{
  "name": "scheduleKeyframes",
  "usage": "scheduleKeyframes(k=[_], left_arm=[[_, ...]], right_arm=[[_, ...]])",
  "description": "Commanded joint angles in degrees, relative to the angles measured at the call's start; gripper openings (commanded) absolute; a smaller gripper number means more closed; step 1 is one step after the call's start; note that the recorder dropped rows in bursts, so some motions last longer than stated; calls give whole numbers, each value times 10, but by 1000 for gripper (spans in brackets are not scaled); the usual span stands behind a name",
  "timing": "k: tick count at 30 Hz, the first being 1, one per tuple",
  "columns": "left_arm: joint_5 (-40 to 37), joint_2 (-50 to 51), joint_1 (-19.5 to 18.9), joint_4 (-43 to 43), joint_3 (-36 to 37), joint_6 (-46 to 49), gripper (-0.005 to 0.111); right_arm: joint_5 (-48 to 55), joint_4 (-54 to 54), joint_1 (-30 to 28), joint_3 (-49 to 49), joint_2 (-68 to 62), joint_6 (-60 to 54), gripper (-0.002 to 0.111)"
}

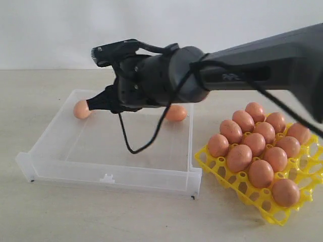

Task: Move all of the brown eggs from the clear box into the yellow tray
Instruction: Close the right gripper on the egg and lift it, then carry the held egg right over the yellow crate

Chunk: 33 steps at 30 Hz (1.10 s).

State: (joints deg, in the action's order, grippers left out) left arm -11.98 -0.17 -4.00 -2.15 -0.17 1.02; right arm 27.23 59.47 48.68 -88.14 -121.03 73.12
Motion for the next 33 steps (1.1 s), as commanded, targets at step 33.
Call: scheduleKeyframes(k=[33], left_arm=[[3, 2, 0, 1, 2, 1, -4]], right_arm=[[324, 154, -1, 594, 356, 472, 0]])
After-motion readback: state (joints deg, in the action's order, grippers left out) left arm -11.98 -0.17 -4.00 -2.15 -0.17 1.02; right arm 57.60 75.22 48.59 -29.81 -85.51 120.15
